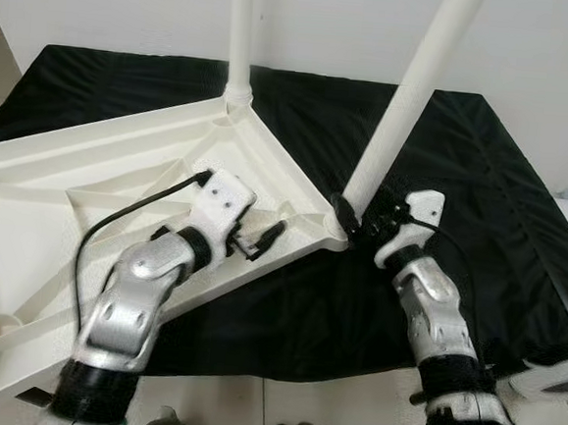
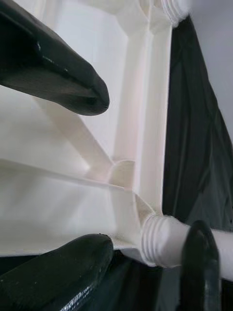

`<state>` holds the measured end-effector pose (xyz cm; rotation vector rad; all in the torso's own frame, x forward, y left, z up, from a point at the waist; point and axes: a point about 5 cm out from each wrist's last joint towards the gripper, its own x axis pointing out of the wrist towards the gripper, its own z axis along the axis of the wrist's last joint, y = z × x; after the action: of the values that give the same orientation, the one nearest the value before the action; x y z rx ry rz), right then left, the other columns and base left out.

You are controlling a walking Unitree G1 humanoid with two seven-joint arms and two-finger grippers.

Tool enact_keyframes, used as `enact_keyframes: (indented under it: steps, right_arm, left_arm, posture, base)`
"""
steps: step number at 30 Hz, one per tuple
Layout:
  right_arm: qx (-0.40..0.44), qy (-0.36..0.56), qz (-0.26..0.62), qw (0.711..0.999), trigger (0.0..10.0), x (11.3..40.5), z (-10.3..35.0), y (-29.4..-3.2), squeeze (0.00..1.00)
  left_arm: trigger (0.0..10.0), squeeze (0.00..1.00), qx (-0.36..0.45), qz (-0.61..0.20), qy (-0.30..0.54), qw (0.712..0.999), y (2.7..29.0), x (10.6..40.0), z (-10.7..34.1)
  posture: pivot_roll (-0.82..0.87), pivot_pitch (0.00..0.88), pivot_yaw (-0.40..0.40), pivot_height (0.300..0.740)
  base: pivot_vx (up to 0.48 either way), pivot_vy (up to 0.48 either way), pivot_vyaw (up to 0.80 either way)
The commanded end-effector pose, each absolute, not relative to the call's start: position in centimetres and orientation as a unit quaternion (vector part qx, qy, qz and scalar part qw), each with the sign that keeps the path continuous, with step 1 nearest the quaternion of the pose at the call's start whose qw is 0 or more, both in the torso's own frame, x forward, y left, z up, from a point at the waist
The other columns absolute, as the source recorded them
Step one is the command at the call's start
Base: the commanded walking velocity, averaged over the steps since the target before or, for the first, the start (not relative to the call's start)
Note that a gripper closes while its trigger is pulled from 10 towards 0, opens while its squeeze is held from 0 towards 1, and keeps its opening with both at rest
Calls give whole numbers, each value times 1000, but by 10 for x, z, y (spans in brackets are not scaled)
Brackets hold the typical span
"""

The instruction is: Building children table

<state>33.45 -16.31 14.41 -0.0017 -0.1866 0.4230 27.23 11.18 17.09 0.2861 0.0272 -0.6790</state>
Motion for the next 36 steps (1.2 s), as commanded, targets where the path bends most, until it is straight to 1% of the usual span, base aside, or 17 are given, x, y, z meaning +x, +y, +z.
enact_keyframes:
  steps: [1, 3, 4, 5, 6, 9, 10, 12, 13, 14, 18, 22, 29, 31, 36]
  right_arm:
    - [-8, -102, 194, 976, 10000, 343, 152, -177, 0]
    - [-8, -102, 194, 976, 10000, 343, 152, -177, 0]
    - [-11, -107, 198, 974, 10000, 347, 157, -178, 0]
    - [-11, -107, 198, 974, 10000, 347, 157, -178, 0]
    - [-12, -112, 200, 973, 10000, 348, 161, -178, 0]
    - [-12, -112, 200, 973, 10000, 348, 161, -178, 0]
    - [-12, -115, 204, 972, 10000, 349, 162, -179, 0]
    - [-12, -115, 204, 972, 10000, 349, 162, -179, 0]
    - [4, -129, 218, 967, 10000, 339, 161, -174, 0]
    - [10, -134, 220, 966, 10000, 334, 159, -172, 0]
    - [13, -137, 220, 966, 10000, 331, 158, -172, 0]
    - [35, -147, 203, 967, 10000, 309, 149, -167, 0]
    - [48, -148, 193, 969, 10000, 297, 143, -164, 0]
    - [56, -148, 190, 969, 10000, 287, 141, -160, 0]
    - [63, -142, 190, 970, 10000, 275, 137, -157, 0]
  left_arm:
    - [10000, 0, 142, -377, 30, 915, 113, 260, 169]
    - [10000, 0, 142, -377, 30, 915, 113, 260, 169]
    - [10000, 0, 153, -400, 42, 903, 116, 252, 167]
    - [10000, 0, 153, -400, 42, 903, 116, 252, 167]
    - [10000, 0, 156, -420, 57, 892, 117, 244, 164]
    - [10000, 0, 156, -420, 57, 892, 117, 244, 164]
    - [10000, 0, 158, -433, 67, 885, 118, 238, 162]
    - [10000, 0, 158, -433, 67, 885, 118, 238, 162]
    - [10000, 0, 168, -453, 81, 872, 118, 228, 156]
    - [10000, 0, 167, -458, 88, 869, 118, 225, 154]
    - [10000, 0, 165, -461, 93, 867, 118, 223, 152]
    - [10000, 0, 156, -467, 112, 863, 124, 220, 152]
    - [10000, 0, 163, -470, 121, 859, 129, 217, 152]
    - [10000, 0, 170, -466, 131, 858, 135, 216, 152]
    - [10000, 0, 176, -460, 148, 857, 144, 214, 148]
  posture:
    - [24, 69, -74, 740]
    - [24, 69, -74, 740]
    - [27, 70, -76, 740]
    - [27, 70, -76, 740]
    - [27, 70, -75, 740]
    - [27, 70, -75, 740]
    - [27, 71, -76, 740]
    - [27, 71, -76, 740]
    - [26, 73, -83, 740]
    - [26, 73, -83, 740]
    - [26, 73, -83, 740]
    - [16, 70, -82, 740]
    - [11, 69, -75, 740]
    - [11, 70, -74, 740]
    - [12, 70, -73, 740]
  base:
    - [0, 0, 0]
    - [0, 0, 0]
    - [0, 0, 0]
    - [0, 0, 0]
    - [0, 0, 0]
    - [0, 0, 0]
    - [0, 0, 0]
    - [0, 0, 0]
    - [0, 0, 0]
    - [0, 0, 0]
    - [0, 0, 0]
    - [0, 0, 0]
    - [0, 0, 0]
    - [0, 0, 0]
    - [0, 0, 0]
